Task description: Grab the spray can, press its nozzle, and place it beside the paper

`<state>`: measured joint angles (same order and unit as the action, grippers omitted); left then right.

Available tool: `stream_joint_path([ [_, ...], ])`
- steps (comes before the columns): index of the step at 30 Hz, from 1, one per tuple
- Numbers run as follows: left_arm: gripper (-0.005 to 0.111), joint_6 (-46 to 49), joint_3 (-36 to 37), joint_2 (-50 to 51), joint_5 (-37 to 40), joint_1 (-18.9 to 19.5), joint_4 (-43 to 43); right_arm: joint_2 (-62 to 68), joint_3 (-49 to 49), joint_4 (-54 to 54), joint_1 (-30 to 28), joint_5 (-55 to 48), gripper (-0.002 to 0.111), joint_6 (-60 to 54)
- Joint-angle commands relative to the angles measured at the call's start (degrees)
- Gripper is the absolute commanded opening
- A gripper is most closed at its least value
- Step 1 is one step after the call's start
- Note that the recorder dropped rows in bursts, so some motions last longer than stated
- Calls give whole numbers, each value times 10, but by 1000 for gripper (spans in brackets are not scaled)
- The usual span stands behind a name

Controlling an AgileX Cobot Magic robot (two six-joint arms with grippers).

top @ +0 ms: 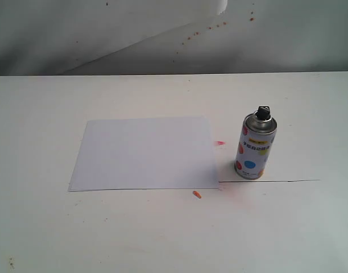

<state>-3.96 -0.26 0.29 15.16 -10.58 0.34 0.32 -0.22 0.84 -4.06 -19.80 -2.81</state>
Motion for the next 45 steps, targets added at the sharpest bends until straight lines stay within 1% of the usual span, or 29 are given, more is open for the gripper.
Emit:
stream_joint_path([
  [1,1,-1,3,-3,0,-3,2,-3,2,1,1,2,0,2],
  [11,1,-1,3,-3,0,-3,2,-3,2,1,1,4,0,2],
  [13,1,-1,3,-3,0,-3,2,-3,2,-4,1,33,0,2],
  [15,1,-1,3,-3,0,-3,2,-3,2,7,1,118,0,2],
  [17,1,-1,3,-3,0,-3,2,-3,2,9,1,225,0,2],
  [18,1,-1,3,-3,0,-3,2,-3,2,9,1,306,0,2],
  [20,1,-1,3,-3,0,-3,2,-3,2,9,1,387,0,2],
  [26,1,-1,3,-3,0,-3,2,-3,2,46,1,567,0,-1],
  [28,1,-1,3,-3,0,-3,2,-3,2,48,1,598,0,-8],
  [29,1,-1,3,-3,0,-3,2,-3,2,48,1,596,0,-8],
  [31,1,-1,3,-3,0,-3,2,-3,-14,48,1,548,0,-8],
  [32,1,-1,3,-3,0,-3,2,-3,-42,48,1,501,0,-10],
  [34,1,-1,3,-3,0,-3,2,-3,-103,48,1,410,0,-49],
  [35,1,-1,3,-3,0,-3,2,11,-129,48,1,392,0,-67],
  [39,1,-1,3,-3,0,-3,2,125,-227,48,1,379,0,-71],
  [42,1,-1,3,-3,0,-3,2,238,-293,48,1,350,0,-71],
  [45,1,-1,3,-3,0,-3,2,351,-352,47,1,343,0,-75],
])
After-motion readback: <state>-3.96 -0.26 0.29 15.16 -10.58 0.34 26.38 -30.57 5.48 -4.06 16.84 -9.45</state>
